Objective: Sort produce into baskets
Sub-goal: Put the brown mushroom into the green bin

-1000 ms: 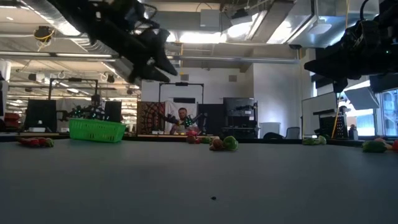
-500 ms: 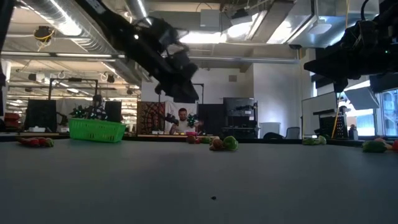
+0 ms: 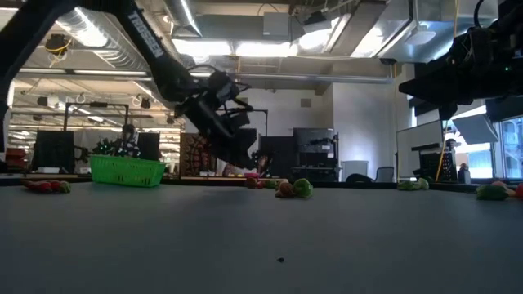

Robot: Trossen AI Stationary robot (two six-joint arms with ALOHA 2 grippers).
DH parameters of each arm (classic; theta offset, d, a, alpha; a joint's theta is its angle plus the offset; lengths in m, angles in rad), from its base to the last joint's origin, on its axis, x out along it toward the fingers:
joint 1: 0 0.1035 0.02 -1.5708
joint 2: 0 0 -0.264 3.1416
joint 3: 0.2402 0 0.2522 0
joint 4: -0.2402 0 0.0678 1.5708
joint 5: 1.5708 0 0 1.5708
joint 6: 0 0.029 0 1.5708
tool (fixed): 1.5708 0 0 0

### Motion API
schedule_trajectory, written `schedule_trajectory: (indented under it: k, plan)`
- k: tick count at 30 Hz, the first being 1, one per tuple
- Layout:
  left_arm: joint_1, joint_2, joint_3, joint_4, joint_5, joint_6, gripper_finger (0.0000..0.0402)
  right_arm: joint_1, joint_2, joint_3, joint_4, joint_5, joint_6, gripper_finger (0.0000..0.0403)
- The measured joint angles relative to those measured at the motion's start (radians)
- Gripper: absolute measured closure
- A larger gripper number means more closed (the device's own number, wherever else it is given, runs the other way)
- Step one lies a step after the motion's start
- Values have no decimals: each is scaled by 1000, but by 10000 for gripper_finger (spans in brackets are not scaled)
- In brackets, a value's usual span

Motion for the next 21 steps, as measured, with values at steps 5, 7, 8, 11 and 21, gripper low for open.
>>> schedule_trajectory:
  k: [5,7,8,11,21]
  plan:
    - [30,30,1,34,120,53,224,0,0,0,-8,-24,5,386]
    - [36,44,1,57,129,81,224,0,0,1,-14,-45,15,386]
    - [41,49,2,72,130,98,224,0,0,1,-17,-53,17,386]
    - [53,50,2,67,135,102,224,0,0,1,-24,-98,39,386]
    - [54,50,2,39,180,119,237,0,0,0,-26,-115,92,386]
